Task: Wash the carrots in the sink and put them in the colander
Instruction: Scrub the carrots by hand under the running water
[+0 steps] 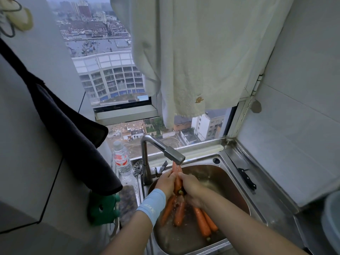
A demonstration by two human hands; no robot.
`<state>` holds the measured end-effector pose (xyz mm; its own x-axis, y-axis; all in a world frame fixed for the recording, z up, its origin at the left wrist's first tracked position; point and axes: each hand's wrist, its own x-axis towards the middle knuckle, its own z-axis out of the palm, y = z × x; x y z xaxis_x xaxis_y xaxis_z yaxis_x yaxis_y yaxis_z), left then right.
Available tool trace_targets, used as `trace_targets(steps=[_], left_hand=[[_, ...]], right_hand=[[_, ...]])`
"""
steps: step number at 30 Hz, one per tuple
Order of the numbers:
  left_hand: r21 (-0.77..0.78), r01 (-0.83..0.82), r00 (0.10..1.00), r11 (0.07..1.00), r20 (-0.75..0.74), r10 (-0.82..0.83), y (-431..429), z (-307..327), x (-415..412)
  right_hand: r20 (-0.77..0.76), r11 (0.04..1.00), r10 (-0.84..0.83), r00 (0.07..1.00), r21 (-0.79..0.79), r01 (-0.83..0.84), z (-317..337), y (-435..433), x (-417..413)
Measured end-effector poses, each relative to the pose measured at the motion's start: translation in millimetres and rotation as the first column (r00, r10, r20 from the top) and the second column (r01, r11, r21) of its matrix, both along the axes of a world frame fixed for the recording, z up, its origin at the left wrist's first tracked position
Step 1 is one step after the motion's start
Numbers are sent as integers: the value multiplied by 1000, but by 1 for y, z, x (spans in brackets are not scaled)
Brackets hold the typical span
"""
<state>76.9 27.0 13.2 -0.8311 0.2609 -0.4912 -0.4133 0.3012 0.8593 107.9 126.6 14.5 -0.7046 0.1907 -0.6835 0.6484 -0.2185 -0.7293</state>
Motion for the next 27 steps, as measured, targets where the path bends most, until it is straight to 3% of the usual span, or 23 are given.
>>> trace_targets(steps=[6, 12, 18, 23, 25, 27], left_hand=[[237, -45, 965, 970, 260, -19, -9, -9, -1], [181, -113, 973, 977, 219, 72, 1, -9, -2], [337, -187, 943, 923, 324, 73, -7, -12, -9], [196, -119, 957, 973, 282, 60, -23, -19, -14], [-16, 11, 985, 1000, 174, -8, -29, -23, -19], [-271, 133, 991, 953, 52, -124, -34, -24, -24]], right_hand=[[41, 998, 20, 999, -68, -17, 4, 7, 6], [49, 995, 17, 999, -100, -12, 2, 8, 6], [-22, 976, 82, 996, -202, -84, 8, 10, 1], [-72, 983, 183, 981, 21, -181, 12, 9, -3], [-74, 979, 173, 982, 118, -164, 9, 11, -6], [-87, 969, 167, 982, 199, -147, 3, 16, -9]])
